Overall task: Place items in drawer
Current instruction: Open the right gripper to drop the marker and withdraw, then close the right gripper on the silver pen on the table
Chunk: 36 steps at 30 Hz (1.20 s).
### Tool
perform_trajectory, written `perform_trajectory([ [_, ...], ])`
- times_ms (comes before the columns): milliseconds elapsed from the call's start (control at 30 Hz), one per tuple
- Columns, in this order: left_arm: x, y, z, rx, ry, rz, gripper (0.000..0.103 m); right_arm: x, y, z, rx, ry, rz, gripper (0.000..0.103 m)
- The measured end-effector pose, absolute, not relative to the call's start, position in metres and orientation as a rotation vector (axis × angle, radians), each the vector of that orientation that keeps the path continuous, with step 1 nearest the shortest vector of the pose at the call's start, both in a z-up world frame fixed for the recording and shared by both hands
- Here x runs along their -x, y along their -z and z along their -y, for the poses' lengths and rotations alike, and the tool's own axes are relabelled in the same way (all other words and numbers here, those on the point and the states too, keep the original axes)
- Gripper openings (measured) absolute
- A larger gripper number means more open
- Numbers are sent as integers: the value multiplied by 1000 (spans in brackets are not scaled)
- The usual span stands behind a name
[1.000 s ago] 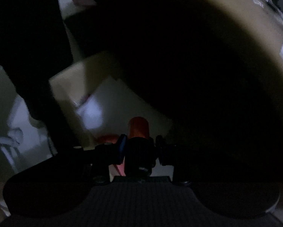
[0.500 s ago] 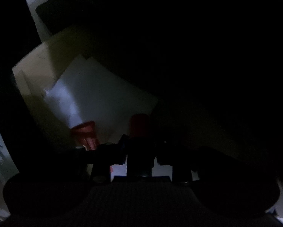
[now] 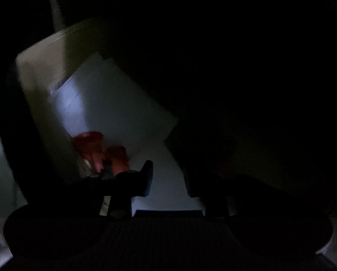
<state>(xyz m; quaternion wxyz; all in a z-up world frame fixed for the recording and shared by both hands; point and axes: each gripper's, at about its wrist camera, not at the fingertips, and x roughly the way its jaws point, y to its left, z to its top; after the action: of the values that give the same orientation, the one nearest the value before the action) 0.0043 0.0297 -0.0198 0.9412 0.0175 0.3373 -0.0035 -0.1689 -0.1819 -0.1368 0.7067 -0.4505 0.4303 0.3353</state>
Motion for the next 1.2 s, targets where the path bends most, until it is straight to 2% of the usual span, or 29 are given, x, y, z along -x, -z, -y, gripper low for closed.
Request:
perform_trajectory([
  [133,-4,20,-30,-36,7,-688,103,187,111,174,1059,-873,-893,32],
  [467,-4,20,-30,-36,7,-688,103,144,3,196,577,-931,-730,34],
  [567,-4,20,-30,-36,7,-688,103,131,-30,203,434,-940,-677,43],
  [633,-4,20,-30,-36,7,-688,103,122,-51,207,339,-944,-641,54],
  [667,-4,20,-30,-36,7,-688,103,118,-62,210,291,-946,-623,63],
  [733,-4,20,-30,-36,7,-688,103,109,-83,214,198,-946,-587,64],
  [1200,-4,20,-30,-36,7,-688,103,-13,-10,186,-42,-414,-709,60],
])
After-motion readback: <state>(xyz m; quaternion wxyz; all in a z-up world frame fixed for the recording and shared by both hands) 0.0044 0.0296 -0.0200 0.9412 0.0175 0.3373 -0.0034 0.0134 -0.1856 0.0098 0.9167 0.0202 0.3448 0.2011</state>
